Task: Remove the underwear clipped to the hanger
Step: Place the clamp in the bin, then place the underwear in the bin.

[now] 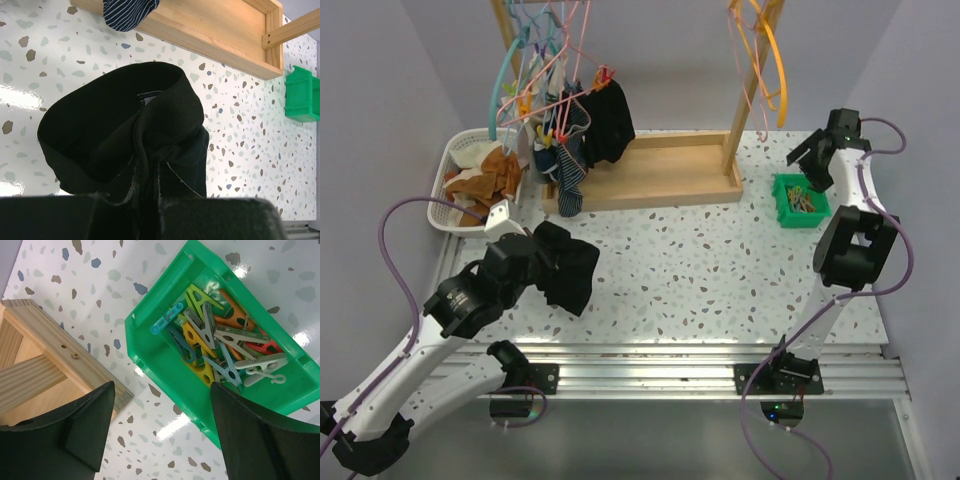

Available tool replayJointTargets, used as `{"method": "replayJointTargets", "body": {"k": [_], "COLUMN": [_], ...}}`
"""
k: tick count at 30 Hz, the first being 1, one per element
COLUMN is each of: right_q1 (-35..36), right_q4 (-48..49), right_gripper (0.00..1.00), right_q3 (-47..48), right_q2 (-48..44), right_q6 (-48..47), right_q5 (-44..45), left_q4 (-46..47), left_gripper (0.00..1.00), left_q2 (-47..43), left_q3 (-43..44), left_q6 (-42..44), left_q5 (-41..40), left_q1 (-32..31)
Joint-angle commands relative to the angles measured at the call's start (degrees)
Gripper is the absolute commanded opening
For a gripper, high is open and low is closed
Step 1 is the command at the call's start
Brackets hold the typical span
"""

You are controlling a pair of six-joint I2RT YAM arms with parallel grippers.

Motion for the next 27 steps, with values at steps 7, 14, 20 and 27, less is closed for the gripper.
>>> {"method": "replayJointTargets", "body": {"k": [7,14,20,27], "right_q1": [1.8,18.1,23.4,27.1], "right_q4": [1.0,-0.4,-6.2,-11.4], "right_gripper": [0.84,0.88,0.9,0.92], "right_q3": [-17.2,-29.6,-38.8,-46.5], "right_q2": [-22.0,-33.7,-43.7,-53.0], "right_q6": [3.1,1.5,-5.0,-4.6], "right_q5": [-3.2,-3.2,-9.4,-13.9], "left_q4": [1.6,2.8,9.8,18.6], "left_gripper": [0.0,0.0,0.0,0.0], "left_q2": [0.6,-0.6,6.2,18.6], "left_q3": [-3.5,-7.7,-3.4,6.1], "left_q6": [-5.9,-5.3,9.1,14.9], "left_q5": [0.0,2.7,16.1,21.5], "left_q1": [0.2,9.6,31.7,50.2]}}
